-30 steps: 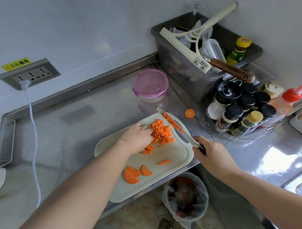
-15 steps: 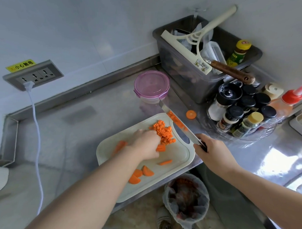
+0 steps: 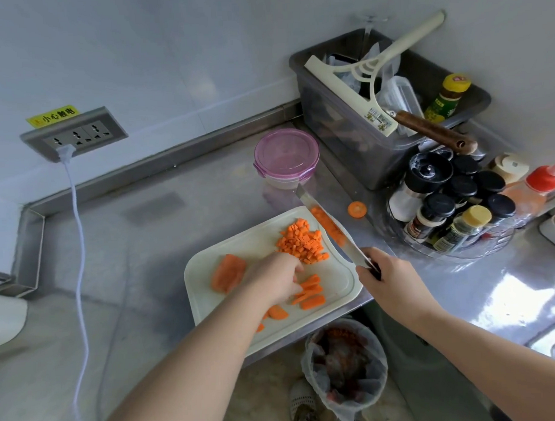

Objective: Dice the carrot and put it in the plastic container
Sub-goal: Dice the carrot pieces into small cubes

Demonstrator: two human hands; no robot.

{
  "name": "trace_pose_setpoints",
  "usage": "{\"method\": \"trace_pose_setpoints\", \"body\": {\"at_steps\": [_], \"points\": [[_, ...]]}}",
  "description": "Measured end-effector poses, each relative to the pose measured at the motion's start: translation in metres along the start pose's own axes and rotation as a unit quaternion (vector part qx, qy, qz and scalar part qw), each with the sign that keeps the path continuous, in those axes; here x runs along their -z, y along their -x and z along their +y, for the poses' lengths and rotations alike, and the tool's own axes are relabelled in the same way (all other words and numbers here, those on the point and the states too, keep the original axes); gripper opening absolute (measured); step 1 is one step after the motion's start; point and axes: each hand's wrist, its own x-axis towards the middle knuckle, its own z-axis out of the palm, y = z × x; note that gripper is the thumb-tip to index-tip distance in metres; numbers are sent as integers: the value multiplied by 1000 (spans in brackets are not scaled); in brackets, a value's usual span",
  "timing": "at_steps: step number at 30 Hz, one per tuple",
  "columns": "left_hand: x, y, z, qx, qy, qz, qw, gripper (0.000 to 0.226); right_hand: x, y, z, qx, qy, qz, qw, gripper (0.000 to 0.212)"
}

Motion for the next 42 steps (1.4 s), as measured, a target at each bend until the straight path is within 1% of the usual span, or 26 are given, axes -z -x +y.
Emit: {"method": "trace_pose_setpoints", "body": {"at_steps": [2, 4, 5, 7, 9, 12, 14, 18, 24, 26, 28, 30, 32, 33, 35, 37, 39, 40, 42], "points": [[6, 0, -18, 9, 19, 72, 997, 29, -1, 2, 0, 1, -3, -6, 1000, 26], [7, 0, -33, 17, 3, 132, 991, 26, -3, 3, -1, -1, -5, -10, 1000, 26], [7, 0, -37, 14, -19, 133, 991, 26, -3, 3, -1, -2, -4, -10, 1000, 26], [5, 2, -37, -5, -78, 108, 991, 30, -3, 2, -2, -4, -2, -11, 1000, 26], [3, 3, -34, -28, -123, 100, 987, 30, -3, 2, -3, -5, -7, -13, 1000, 26], [0, 2, -29, -42, -144, 114, 982, 24, -2, 1, -4, -3, -14, -14, 1000, 26], [-2, 2, -26, -43, -145, 125, 981, 19, -1, 0, -5, -4, -15, -15, 1000, 27], [-4, 2, -22, -33, -131, 139, 981, 18, 0, 1, -4, -6, -17, -18, 1000, 27], [-3, 6, -20, -20, -63, 158, 985, 17, 2, 2, 0, -12, -18, -16, 1000, 26], [-1, 8, -16, -31, -51, 180, 982, 16, 3, 2, 1, -14, -19, -13, 1000, 25], [-2, 11, -9, -71, -34, 185, 980, 16, 3, 3, 3, -14, -19, -16, 1000, 25], [-8, 15, 3, -111, -22, 151, 982, 17, 3, 3, 4, -13, -14, -18, 1000, 26], [-18, 16, 10, -131, -33, 118, 984, 19, 4, 3, 4, -11, -12, -17, 1000, 27], [-23, 15, 10, -136, -41, 115, 983, 20, 5, 3, 3, -9, -12, -17, 1000, 28], [-30, 15, 8, -124, -39, 121, 984, 26, 7, 3, 3, -4, -12, -15, 1000, 27], [-36, 18, 7, -102, -51, 122, 986, 45, 8, 4, 3, -1, -14, -14, 1000, 25], [-41, 19, 6, -93, -93, 118, 984, 63, 8, 5, 4, -3, -15, -16, 1000, 25], [-43, 20, 6, -89, -105, 120, 983, 65, 8, 5, 4, -3, -15, -19, 1000, 25], [-46, 18, 7, -77, -97, 134, 983, 58, 8, 7, 5, -5, -18, -27, 999, 26]]}}
